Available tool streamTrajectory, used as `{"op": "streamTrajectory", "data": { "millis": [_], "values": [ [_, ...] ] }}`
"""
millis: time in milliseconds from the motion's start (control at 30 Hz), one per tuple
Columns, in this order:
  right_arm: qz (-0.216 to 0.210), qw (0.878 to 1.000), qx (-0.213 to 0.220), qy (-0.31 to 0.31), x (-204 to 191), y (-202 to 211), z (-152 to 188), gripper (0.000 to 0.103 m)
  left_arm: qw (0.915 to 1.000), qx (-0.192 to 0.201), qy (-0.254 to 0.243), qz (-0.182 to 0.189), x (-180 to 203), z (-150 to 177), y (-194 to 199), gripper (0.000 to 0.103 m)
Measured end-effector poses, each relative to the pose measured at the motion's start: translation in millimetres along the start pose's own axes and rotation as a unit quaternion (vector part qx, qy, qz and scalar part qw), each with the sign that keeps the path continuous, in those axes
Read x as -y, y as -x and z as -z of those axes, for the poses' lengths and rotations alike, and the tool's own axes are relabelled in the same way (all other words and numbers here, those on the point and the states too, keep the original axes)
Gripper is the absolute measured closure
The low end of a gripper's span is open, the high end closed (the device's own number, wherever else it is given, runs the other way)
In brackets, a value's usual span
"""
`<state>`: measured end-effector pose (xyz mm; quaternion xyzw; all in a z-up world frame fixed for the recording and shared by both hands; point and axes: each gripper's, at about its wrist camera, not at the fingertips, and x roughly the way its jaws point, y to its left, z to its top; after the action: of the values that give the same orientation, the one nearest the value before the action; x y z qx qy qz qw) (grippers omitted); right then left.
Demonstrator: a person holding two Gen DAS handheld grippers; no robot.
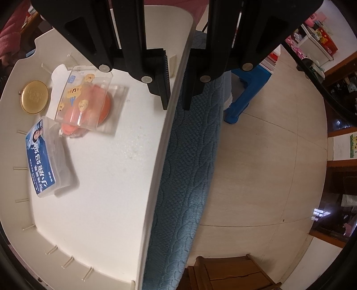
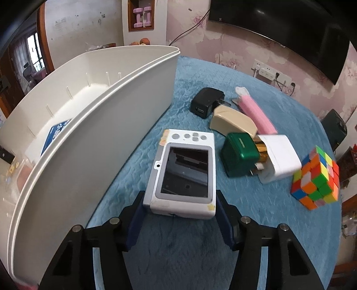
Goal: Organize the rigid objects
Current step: 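Close the right tool on the white device, then carry the white device into the tray with the right tool and release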
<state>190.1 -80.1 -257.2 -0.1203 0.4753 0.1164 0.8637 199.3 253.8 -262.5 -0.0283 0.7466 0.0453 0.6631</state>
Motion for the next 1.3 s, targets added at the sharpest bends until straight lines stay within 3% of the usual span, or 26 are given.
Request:
{"op": "streamTrajectory", "data": {
  "millis": [367, 533, 800, 1000, 1300],
  "values": [
    [0.030, 0.999, -0.025, -0.029, -2.2, 29.1, 42.1, 0.045, 0.9990, -0.001, -0.044, -0.006, 15.8, 1.9, 1.6, 0.091],
    [0.034, 0.994, -0.034, -0.095, 1.2, 47.6, 64.2, 0.045, 0.9980, -0.003, -0.063, -0.006, 23.3, 2.6, 2.8, 0.091],
    [0.044, 0.975, -0.010, -0.219, 2.4, 83.3, 93.6, 0.046, 0.9957, -0.001, -0.092, 0.001, 30.1, 11.6, 2.7, 0.091],
    [0.042, 0.953, 0.024, -0.298, -4.1, 108.0, 103.5, 0.046, 0.9933, 0.001, -0.116, 0.005, 27.8, 15.1, 2.5, 0.091],
    [0.044, 0.928, 0.072, -0.364, -10.6, 130.4, 97.0, 0.046, 0.9884, 0.005, -0.152, 0.002, 41.0, 26.5, 4.7, 0.091]
  ]
}}
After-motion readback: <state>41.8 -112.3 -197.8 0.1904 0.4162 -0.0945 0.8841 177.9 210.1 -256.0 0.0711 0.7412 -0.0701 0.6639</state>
